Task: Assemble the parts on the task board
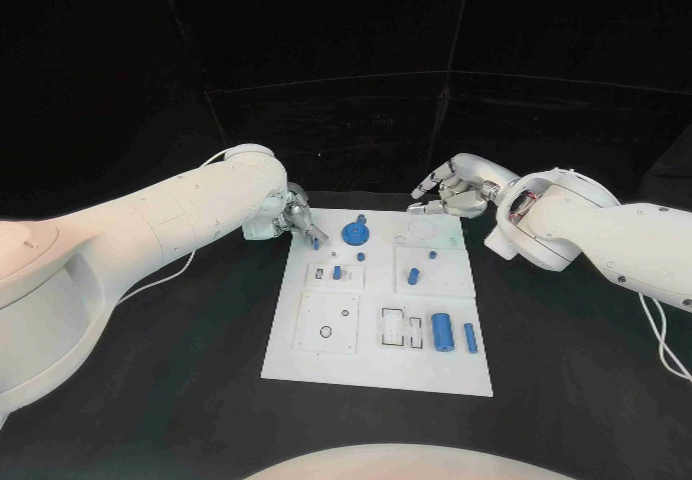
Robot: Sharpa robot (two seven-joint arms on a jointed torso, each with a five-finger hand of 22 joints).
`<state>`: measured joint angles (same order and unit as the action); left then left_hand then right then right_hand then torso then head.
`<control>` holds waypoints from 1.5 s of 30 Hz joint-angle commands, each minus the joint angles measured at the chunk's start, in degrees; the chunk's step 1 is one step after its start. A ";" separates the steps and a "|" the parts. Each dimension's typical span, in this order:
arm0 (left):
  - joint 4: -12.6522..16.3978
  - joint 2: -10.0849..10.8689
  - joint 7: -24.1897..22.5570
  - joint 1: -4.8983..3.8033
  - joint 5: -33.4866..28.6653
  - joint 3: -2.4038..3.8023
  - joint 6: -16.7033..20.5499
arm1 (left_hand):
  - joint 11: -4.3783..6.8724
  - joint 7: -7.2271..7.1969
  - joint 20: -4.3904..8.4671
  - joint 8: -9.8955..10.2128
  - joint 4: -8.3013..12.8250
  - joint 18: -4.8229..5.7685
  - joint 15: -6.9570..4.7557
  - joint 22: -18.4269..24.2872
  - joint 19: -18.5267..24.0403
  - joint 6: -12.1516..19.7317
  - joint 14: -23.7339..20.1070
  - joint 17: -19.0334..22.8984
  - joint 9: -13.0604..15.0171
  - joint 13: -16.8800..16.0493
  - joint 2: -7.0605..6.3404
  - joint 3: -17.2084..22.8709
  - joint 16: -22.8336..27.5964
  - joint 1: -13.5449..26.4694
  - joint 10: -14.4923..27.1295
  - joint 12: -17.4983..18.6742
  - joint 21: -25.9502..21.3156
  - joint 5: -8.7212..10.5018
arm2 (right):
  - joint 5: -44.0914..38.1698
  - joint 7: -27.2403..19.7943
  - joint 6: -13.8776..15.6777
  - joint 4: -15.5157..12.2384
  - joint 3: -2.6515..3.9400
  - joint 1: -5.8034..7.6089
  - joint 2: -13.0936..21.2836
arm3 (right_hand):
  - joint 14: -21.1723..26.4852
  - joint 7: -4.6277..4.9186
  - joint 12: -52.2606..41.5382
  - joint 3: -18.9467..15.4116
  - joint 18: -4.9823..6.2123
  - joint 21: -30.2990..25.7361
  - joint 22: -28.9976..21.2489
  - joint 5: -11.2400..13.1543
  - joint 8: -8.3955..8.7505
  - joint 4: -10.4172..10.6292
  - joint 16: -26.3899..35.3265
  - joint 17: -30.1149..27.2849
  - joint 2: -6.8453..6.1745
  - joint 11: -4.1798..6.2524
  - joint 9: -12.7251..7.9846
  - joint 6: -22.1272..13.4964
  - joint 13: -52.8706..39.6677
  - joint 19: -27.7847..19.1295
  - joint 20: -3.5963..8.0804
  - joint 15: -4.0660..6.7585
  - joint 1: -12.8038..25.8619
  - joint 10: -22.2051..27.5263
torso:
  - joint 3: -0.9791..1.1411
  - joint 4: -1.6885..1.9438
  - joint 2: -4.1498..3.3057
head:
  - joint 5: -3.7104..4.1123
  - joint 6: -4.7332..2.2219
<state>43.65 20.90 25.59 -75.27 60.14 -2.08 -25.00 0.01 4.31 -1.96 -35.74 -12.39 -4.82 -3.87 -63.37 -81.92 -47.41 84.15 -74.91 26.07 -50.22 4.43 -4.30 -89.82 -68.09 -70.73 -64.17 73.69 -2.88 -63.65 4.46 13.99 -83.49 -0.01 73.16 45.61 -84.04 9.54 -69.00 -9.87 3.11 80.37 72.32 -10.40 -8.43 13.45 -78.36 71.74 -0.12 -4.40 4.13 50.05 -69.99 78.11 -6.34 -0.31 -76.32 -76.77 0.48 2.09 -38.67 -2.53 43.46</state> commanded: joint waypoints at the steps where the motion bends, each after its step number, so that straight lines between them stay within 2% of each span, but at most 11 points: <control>1: -0.14 -0.10 -1.51 -0.09 0.31 0.03 0.37 | 0.09 0.04 -0.06 0.01 0.84 -0.28 -0.13 -0.05 -0.37 -0.34 5.85 -15.09 -0.14 0.00 0.63 0.44 -0.18 -1.33 -0.48 -0.27 0.30 0.16 | 0.05 -0.44 0.01 -0.02 0.04 0.11 -0.07 | -2.25 -0.01 -0.37 -0.41 0.99 -0.36 -0.03 -0.31 -0.36 -0.07 0.36 0.03 0.40 -0.10 -0.07 -0.31 0.01 -0.40 -0.06 0.25 0.01 0.34 | -0.01 -0.01 0.02 | -0.02 0.06; 5: -0.24 -0.16 -1.90 -0.08 0.30 0.03 0.41 | 0.20 -0.07 0.03 0.04 3.01 -0.29 -0.22 -0.06 -0.36 -0.32 5.85 -15.09 -0.44 0.04 2.33 2.13 -0.18 -4.25 -0.48 -0.22 0.27 0.15 | 0.05 -0.42 -0.05 0.00 0.04 0.11 -0.12 | -2.25 -0.01 -0.38 -0.43 0.99 -0.36 -0.03 -0.37 -0.37 -0.07 0.35 0.05 0.43 -0.10 -0.07 -0.31 0.01 -0.40 -0.06 0.25 -0.02 0.34 | 0.00 0.00 -0.02 | 0.00 0.10; 13: -0.41 -0.30 -2.20 -0.08 0.30 0.03 -0.59 | 0.42 -0.29 0.14 0.11 5.70 -0.27 -0.37 -0.17 -0.38 -0.42 5.85 -15.09 -0.88 0.17 3.34 3.92 -0.18 -7.10 -0.43 -0.05 0.29 0.15 | 0.05 -0.35 -0.20 0.01 0.04 0.11 -0.15 | -2.26 -0.02 -0.43 -0.48 0.99 -0.35 -0.01 -0.58 -0.40 -0.07 0.33 0.08 0.49 -0.09 -0.07 -0.30 -0.03 -0.38 -0.06 0.26 -0.09 0.31 | -0.01 0.00 -0.02 | -0.02 0.29; 19: -0.47 -0.23 -2.20 -0.08 0.30 0.03 -0.82 | 0.75 -0.64 0.28 0.29 8.01 -0.28 -0.57 -0.17 -0.36 -0.38 5.85 -15.09 -1.26 0.32 4.67 6.25 -0.18 -9.74 -0.32 0.18 0.24 0.13 | 0.05 -0.29 -0.24 0.00 0.04 0.11 -0.14 | -2.26 -0.03 -0.43 -0.60 0.99 -0.37 -0.03 -1.04 -0.47 -0.06 0.36 0.07 0.63 -0.08 -0.06 -0.30 0.00 -0.38 -0.05 0.27 -0.24 0.33 | -0.01 0.00 -0.01 | -0.03 0.38; 23: -0.16 0.15 -2.23 -0.08 0.30 0.03 -0.62 | 0.89 -0.78 0.48 0.33 11.49 -0.30 -0.79 -0.11 -0.34 -0.01 5.85 -15.09 -1.45 0.58 5.64 10.06 -0.18 -13.05 -0.11 0.65 0.16 0.07 | 0.05 -0.28 -0.27 0.00 0.04 0.11 -0.14 | -2.26 -0.04 -0.43 -0.77 0.99 -0.39 -0.03 -1.58 -0.54 -0.05 0.41 0.03 0.76 -0.06 -0.07 -0.32 0.03 -0.37 -0.04 0.28 -0.41 0.36 | -0.01 -0.01 0.02 | 0.04 0.44; 29: 1.25 1.48 -2.47 -0.09 0.02 0.03 1.01 | 0.57 -0.48 0.31 -0.69 13.79 -0.26 -0.52 -0.22 -0.40 0.25 5.85 -15.09 -1.02 0.78 4.78 15.03 -0.18 -10.95 -0.65 0.89 0.13 0.19 | 0.05 -0.29 -0.28 0.02 0.04 0.11 -0.10 | -2.26 -0.04 -0.43 -0.91 1.00 -0.42 -0.06 -1.98 -0.58 -0.04 0.43 0.01 0.84 -0.05 -0.07 -0.35 0.05 -0.39 -0.03 0.28 -0.52 0.37 | 0.02 0.13 0.03 | 0.08 0.47; 31: 1.90 2.00 -2.46 -0.10 -0.47 0.03 1.68 | 0.53 -0.48 0.30 -0.80 13.96 -0.26 -0.53 -0.23 -0.41 0.29 5.85 -15.09 -0.97 0.78 4.63 15.48 -0.18 -10.63 -0.71 0.89 0.12 0.22 | 0.05 -0.30 -0.27 0.03 0.04 0.11 -0.09 | -2.26 -0.05 -0.44 -0.92 1.00 -0.42 -0.06 -2.02 -0.59 -0.03 0.43 0.01 0.85 -0.05 -0.07 -0.35 0.04 -0.39 -0.03 0.28 -0.53 0.37 | 0.01 0.16 0.05 | 0.06 0.48; 32: 2.40 2.37 -2.41 -0.11 -0.84 0.04 2.11 | 0.68 -0.30 0.35 -1.25 14.63 -0.30 -0.43 -0.29 -0.45 0.45 5.85 -15.09 -0.75 0.82 4.04 17.55 -0.18 -9.19 -0.93 0.89 0.13 0.25 | 0.05 -0.30 -0.27 0.03 0.04 0.11 -0.08 | -2.26 -0.05 -0.44 -0.92 1.00 -0.42 -0.06 -2.02 -0.59 -0.03 0.43 0.01 0.85 -0.05 -0.07 -0.35 0.04 -0.39 -0.03 0.28 -0.53 0.37 | 0.03 0.24 0.09 | 0.06 0.51; 35: 4.48 3.73 -2.25 -0.16 -1.83 0.04 3.52 | 0.52 -0.47 0.28 -1.87 15.59 -0.27 -0.56 -0.31 -0.47 0.56 5.85 -15.09 -0.46 0.88 3.28 20.27 -0.18 -7.63 -1.10 0.92 0.09 0.27 | 0.05 -0.30 -0.26 0.04 0.04 0.11 -0.02 | -2.26 -0.05 -0.44 -0.92 1.00 -0.42 -0.06 -2.02 -0.59 -0.03 0.43 0.01 0.85 -0.05 -0.07 -0.35 0.04 -0.39 -0.03 0.28 -0.53 0.37 | 0.02 0.23 0.10 | -0.13 0.52; 39: 7.80 5.67 -2.02 -0.26 -2.77 0.05 5.29 | 0.67 -0.53 0.27 -2.42 16.22 -0.24 -0.48 -0.42 -0.51 0.63 5.85 -15.09 -0.22 0.93 2.65 22.78 -0.18 -6.06 -1.26 0.90 0.10 0.21 | 0.05 -0.29 -0.25 0.09 0.04 0.11 0.08 | -2.24 -0.05 -0.40 -0.97 1.01 -0.45 -0.10 -2.16 -0.61 -0.02 0.48 -0.04 0.87 -0.05 -0.07 -0.35 0.08 -0.42 -0.03 0.29 -0.55 0.40 | 0.07 0.51 0.21 | 0.00 0.58; 45: 14.21 9.15 -1.61 -0.34 -3.51 0.04 8.29 | 0.76 -0.62 0.30 -3.41 17.02 -0.24 -0.52 -0.53 -0.58 0.75 5.85 -15.09 0.20 0.96 1.34 26.94 -0.18 -3.31 -1.57 0.81 0.09 0.12 | 0.05 -0.27 -0.27 0.18 0.04 0.11 0.13 | -2.24 -0.05 -0.40 -0.97 1.01 -0.45 -0.10 -2.16 -0.61 -0.02 0.48 -0.04 0.87 -0.05 -0.07 -0.35 0.08 -0.42 -0.03 0.29 -0.55 0.40 | 0.11 0.38 0.20 | -0.32 0.59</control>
<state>56.80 29.73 24.34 -75.50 58.05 -2.07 -20.14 0.73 3.80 -1.80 -38.90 -2.10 -4.81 -4.29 -63.84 -82.07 -47.05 84.15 -74.91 24.37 -49.29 5.68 15.74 -89.82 -71.74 -71.87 -63.63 73.69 -2.46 -63.65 4.50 13.88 -83.29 -0.01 73.16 45.71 -84.04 9.55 -69.23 -10.48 3.11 80.08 72.26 -12.35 -8.93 13.42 -78.15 71.74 0.33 -4.40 4.13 50.05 -69.99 78.10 -6.34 -0.31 -76.76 -76.77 0.56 2.49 -38.49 -2.75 44.05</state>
